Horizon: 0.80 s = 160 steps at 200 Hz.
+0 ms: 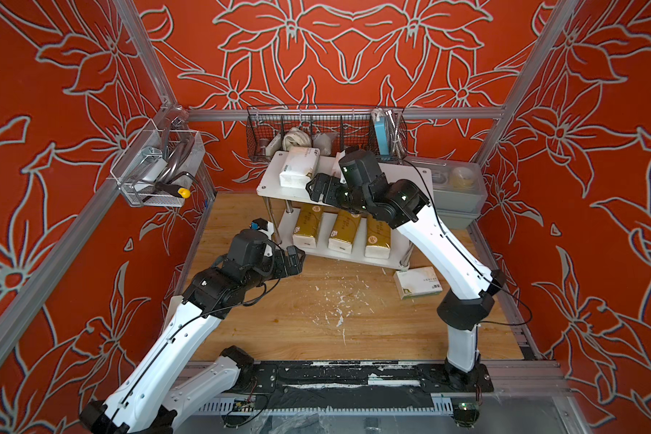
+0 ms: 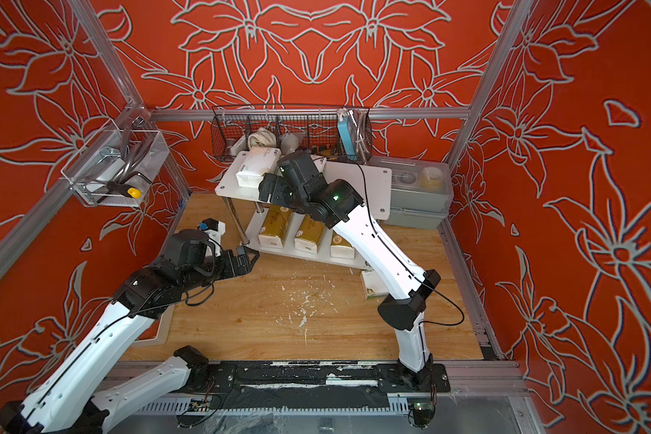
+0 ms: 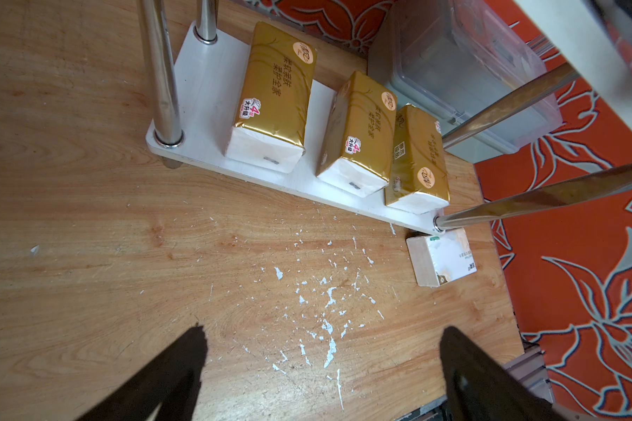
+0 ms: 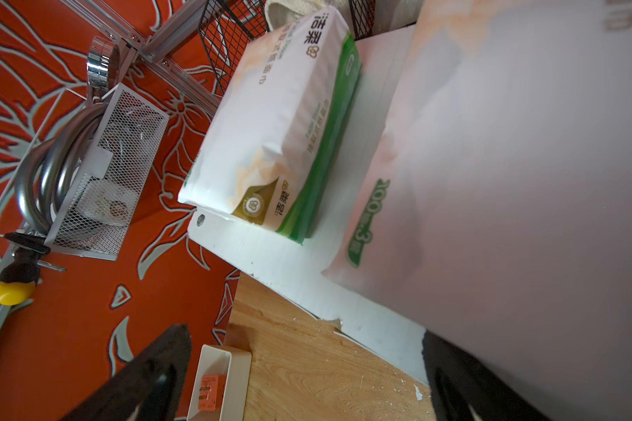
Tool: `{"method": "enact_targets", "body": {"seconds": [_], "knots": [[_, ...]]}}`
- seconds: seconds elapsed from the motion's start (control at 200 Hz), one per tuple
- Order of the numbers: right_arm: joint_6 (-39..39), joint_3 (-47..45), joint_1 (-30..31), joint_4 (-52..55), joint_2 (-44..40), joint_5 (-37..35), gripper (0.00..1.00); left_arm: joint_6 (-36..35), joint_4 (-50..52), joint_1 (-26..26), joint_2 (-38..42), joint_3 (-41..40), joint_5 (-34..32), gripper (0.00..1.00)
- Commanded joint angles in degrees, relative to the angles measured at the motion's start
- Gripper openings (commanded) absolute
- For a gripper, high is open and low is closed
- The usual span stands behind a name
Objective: Place the tissue boxes on the shelf by color
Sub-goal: Place a box of tissues on the shelf.
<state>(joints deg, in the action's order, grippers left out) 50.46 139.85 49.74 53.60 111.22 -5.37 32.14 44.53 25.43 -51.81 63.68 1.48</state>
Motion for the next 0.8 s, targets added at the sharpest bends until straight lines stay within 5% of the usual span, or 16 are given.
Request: {"method": "enact_targets", "body": {"seconds": [0.0,0.796], "knots": [[-1.1,-1.0,-0.6,0.1,-2.9,-0.9,0.99,-0.2,-0.9,-0.4,0.4,-0.3,0.6,0.99],[-1.3,-5.3,-1.7,-0.6,-5.9,-2.0,0.99,-0.1,-1.1,-0.4,0.6,-0.4,0.9,0.99]]}}
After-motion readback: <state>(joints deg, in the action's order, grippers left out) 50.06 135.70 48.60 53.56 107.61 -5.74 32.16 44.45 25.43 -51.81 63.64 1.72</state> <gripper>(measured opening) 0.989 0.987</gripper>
